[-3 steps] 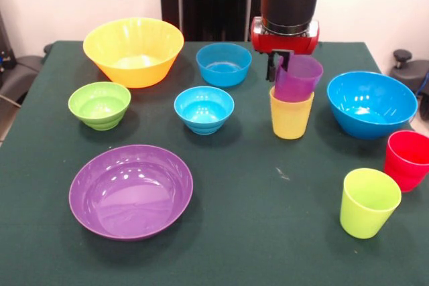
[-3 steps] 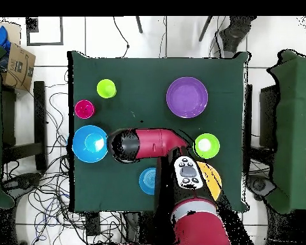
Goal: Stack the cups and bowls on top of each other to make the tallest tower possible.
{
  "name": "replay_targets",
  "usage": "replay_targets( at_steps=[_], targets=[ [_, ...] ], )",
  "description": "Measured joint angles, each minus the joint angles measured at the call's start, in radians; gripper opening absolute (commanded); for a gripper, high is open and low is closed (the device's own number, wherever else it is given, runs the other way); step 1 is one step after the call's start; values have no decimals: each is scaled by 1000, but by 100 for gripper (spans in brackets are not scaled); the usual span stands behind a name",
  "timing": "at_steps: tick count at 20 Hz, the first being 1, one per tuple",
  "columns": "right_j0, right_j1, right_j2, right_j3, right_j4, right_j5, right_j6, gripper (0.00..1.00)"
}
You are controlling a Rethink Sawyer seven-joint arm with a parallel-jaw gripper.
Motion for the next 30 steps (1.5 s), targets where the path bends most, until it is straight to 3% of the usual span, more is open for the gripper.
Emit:
replay_targets(
  at_steps=[30],
  targets=[
    [39, -15, 0, 5, 0, -20, 0, 100]
  ],
)
